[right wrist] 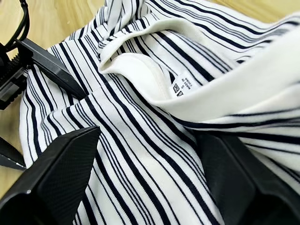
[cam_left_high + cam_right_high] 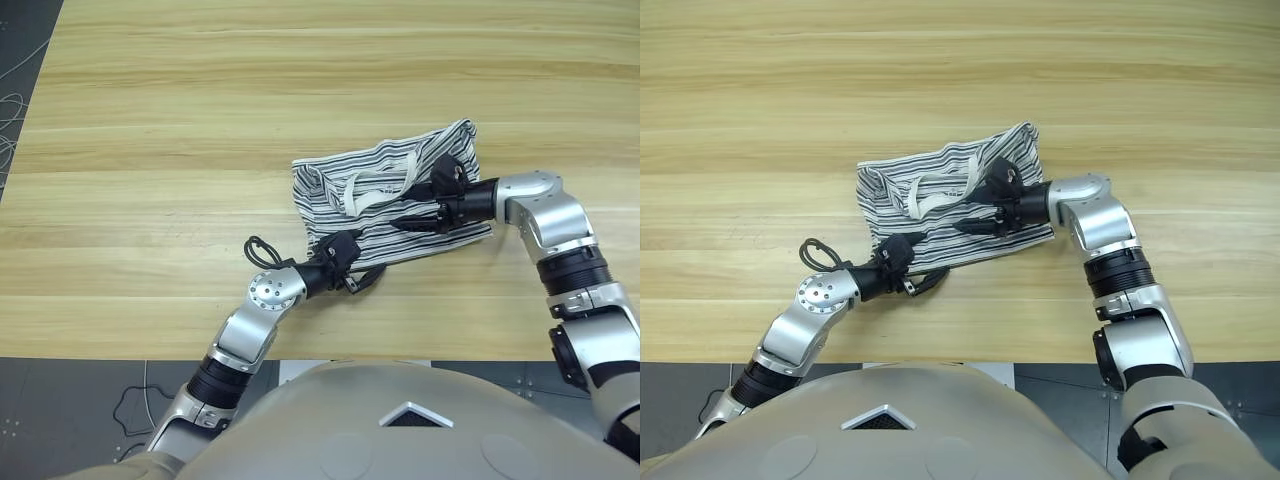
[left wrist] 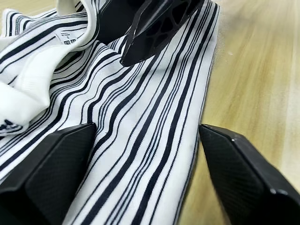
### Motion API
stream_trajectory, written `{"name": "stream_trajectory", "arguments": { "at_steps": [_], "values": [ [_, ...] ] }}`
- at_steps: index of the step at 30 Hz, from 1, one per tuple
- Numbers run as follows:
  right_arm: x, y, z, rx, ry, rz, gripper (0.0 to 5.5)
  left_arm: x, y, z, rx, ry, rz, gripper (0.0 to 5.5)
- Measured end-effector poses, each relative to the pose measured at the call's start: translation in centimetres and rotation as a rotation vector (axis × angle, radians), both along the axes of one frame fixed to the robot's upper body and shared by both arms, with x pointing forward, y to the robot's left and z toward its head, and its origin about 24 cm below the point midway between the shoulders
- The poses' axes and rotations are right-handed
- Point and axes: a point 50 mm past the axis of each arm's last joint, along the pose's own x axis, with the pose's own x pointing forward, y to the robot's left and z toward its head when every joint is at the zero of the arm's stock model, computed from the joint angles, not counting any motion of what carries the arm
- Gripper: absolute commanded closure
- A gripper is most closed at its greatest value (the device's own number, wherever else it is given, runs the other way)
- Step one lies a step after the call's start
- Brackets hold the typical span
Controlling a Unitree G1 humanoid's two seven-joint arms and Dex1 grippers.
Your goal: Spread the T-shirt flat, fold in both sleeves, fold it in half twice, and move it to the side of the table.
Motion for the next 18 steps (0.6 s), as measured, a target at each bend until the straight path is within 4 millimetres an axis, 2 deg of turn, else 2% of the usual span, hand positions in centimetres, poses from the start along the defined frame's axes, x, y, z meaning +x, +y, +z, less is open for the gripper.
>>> {"name": "stream_trajectory", "arguments": {
  "at_steps": [3,10,13,17,18],
  "values": [
    [-0.1,0.9,0.4,0.063,0.039,-0.011,1.79,0.0,0.0,0.0,0.000,0.000,0.000,1.40],
    [0.9,0.3,1.5,0.089,0.025,-0.050,1.79,0.0,0.0,0.0,0.001,-0.001,0.000,1.40],
    [1.1,0.1,1.4,0.085,0.025,-0.062,1.79,0.0,0.0,0.0,0.001,-0.001,0.001,1.40],
    [2.3,1.1,0.5,0.089,-0.026,-0.214,1.79,0.0,-0.1,0.0,0.001,-0.001,0.001,1.40],
    [3.1,1.9,0.3,0.097,-0.053,-0.277,1.79,0.0,-0.1,0.0,0.000,-0.001,0.000,1.40]
  ]
}}
